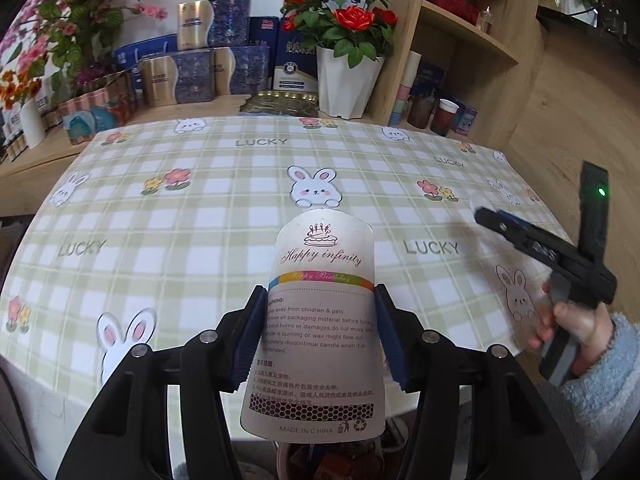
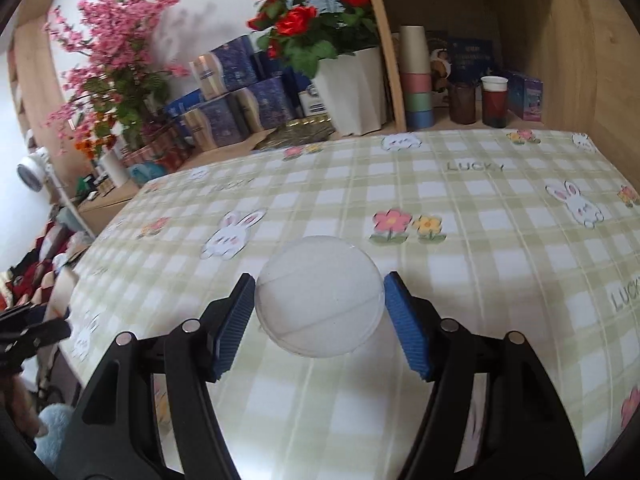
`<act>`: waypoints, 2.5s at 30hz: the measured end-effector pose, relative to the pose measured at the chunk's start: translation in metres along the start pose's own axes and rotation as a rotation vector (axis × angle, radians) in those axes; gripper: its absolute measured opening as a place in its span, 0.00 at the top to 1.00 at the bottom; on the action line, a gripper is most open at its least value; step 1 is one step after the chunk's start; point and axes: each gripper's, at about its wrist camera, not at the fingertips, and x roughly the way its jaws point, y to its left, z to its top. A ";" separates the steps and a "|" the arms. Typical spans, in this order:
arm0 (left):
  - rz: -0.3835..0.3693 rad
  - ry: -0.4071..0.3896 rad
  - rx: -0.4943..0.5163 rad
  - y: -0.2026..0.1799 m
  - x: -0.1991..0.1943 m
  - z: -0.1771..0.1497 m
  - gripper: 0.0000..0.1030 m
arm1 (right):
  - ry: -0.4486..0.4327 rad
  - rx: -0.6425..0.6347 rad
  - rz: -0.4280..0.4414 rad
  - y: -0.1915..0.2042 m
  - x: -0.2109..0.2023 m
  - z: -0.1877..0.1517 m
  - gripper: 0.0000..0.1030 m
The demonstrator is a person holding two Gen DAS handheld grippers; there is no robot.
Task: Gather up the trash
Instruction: 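Carry the lid and white card toward the bin with both tools, then open the right tool to drop the clear lid into the bin, then lower the white card into the bin and open the left tool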
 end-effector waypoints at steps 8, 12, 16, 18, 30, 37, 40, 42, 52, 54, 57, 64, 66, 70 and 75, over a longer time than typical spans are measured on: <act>0.000 -0.009 -0.040 0.008 -0.039 -0.044 0.49 | 0.141 -0.067 0.111 0.043 -0.046 -0.079 0.35; -0.009 -0.012 -0.033 0.008 -0.050 -0.054 0.49 | 0.256 -0.149 0.156 0.071 -0.046 -0.117 0.35; -0.018 -0.024 -0.051 0.010 -0.059 -0.062 0.48 | 0.346 -0.167 0.173 0.083 -0.031 -0.144 0.35; -0.022 -0.028 -0.060 0.010 -0.063 -0.066 0.48 | 0.383 -0.163 0.170 0.084 -0.020 -0.154 0.35; -0.029 -0.026 -0.097 0.016 -0.081 -0.088 0.47 | 0.591 -0.240 0.097 0.100 0.043 -0.210 0.35; -0.021 -0.024 -0.111 0.020 -0.084 -0.094 0.47 | 0.600 -0.223 0.089 0.103 0.043 -0.210 0.33; -0.021 -0.023 -0.118 0.021 -0.085 -0.096 0.47 | 0.562 -0.178 0.095 0.097 0.036 -0.198 0.20; -0.021 -0.021 -0.118 0.020 -0.085 -0.096 0.47 | 0.528 -0.173 0.102 0.098 0.027 -0.190 0.14; -0.044 0.018 -0.100 0.008 -0.076 -0.101 0.46 | 0.278 -0.186 0.068 0.106 -0.048 -0.126 0.06; -0.048 0.036 -0.085 0.003 -0.071 -0.103 0.46 | 0.213 -0.155 0.047 0.100 -0.066 -0.108 0.06; -0.064 0.084 -0.054 -0.008 -0.058 -0.107 0.45 | 0.142 -0.133 0.016 0.092 -0.085 -0.089 0.06; -0.069 0.194 0.090 -0.041 -0.017 -0.124 0.43 | 0.049 -0.106 -0.051 0.075 -0.115 -0.060 0.06; -0.051 0.227 0.142 -0.050 -0.003 -0.130 0.43 | 0.032 -0.085 -0.055 0.070 -0.124 -0.058 0.06; -0.031 0.305 0.195 -0.062 0.026 -0.143 0.43 | 0.005 -0.071 -0.065 0.063 -0.137 -0.053 0.06; 0.010 0.389 0.267 -0.073 0.061 -0.164 0.42 | -0.001 -0.068 -0.080 0.058 -0.144 -0.054 0.06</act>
